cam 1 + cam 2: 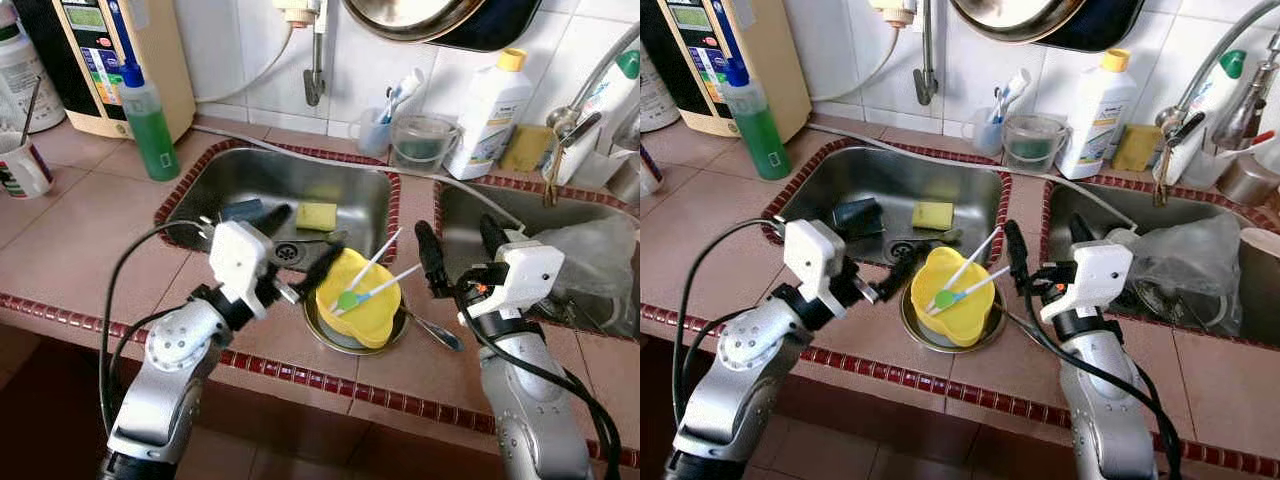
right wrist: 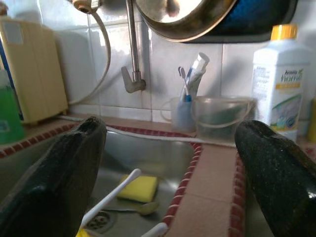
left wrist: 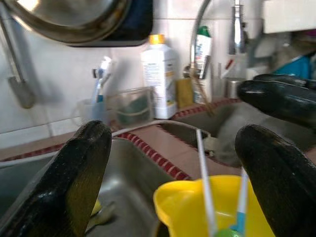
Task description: Kitchen organization
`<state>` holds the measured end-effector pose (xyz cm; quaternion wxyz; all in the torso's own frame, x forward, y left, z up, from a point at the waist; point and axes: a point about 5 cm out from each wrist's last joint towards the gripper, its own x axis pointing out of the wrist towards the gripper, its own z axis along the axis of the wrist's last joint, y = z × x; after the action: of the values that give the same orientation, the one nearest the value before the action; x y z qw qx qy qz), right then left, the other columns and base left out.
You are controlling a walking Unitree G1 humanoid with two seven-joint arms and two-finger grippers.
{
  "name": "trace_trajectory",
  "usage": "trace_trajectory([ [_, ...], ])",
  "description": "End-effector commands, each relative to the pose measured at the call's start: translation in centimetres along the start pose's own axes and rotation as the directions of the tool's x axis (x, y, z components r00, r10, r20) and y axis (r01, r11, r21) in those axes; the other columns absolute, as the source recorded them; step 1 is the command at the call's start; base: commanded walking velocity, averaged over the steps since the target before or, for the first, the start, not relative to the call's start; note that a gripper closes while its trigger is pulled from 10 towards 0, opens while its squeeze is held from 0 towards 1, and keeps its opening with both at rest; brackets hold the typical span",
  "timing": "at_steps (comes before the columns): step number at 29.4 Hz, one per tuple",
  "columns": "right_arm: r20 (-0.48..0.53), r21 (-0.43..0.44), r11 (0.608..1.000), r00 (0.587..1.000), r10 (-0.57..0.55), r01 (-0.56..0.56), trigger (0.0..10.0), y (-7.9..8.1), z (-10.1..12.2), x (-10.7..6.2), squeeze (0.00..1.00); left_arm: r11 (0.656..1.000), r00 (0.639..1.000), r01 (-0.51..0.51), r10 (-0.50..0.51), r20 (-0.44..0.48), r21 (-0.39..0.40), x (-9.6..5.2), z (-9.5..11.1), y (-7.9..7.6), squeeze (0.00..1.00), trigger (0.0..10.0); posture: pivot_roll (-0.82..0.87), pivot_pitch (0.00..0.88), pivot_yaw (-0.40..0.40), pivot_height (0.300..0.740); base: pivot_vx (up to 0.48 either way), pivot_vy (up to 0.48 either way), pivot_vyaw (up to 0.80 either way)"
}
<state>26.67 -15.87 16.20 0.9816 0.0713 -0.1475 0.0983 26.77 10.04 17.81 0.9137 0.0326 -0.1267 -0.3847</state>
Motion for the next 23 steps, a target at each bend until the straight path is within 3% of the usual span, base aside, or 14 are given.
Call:
trace_trajectory([
  [1,0.013,0.036,0.999,1.0,-0.025,0.024,10.0,-0.7,0.3,-0.1,0.0,0.999,1.0,0.027,-0.027,-0.001,-0.025,0.0,0.2,-0.5,0.0,10.0,0.0,0.066,-0.034,0.74,0.0,0.0,0.0],
  [11,-0.048,0.265,0.963,0.998,-0.03,0.042,10.0,-1.4,-1.3,0.2,0.0,0.988,0.991,0.136,-0.136,0.004,-0.069,0.0,0.5,-2.7,0.0,10.0,0.0,0.05,-0.036,0.74,0.0,0.0,0.0],
  [16,-0.102,0.387,0.919,0.994,-0.033,0.07,10.0,-1.5,-2.6,0.5,0.0,0.986,0.989,0.149,-0.149,0.004,-0.07,0.1,0.8,-3.0,0.0,10.0,0.0,0.047,-0.04,0.74,0.0,0.0,0.0],
  [23,-0.208,0.479,0.875,0.978,0.034,0.071,10.0,-1.1,-4.5,0.1,0.0,0.986,0.989,0.148,-0.148,0.0,-0.075,-0.1,0.8,-3.2,0.0,10.0,0.02,0.044,-0.051,0.74,0.0,0.0,0.0],
])
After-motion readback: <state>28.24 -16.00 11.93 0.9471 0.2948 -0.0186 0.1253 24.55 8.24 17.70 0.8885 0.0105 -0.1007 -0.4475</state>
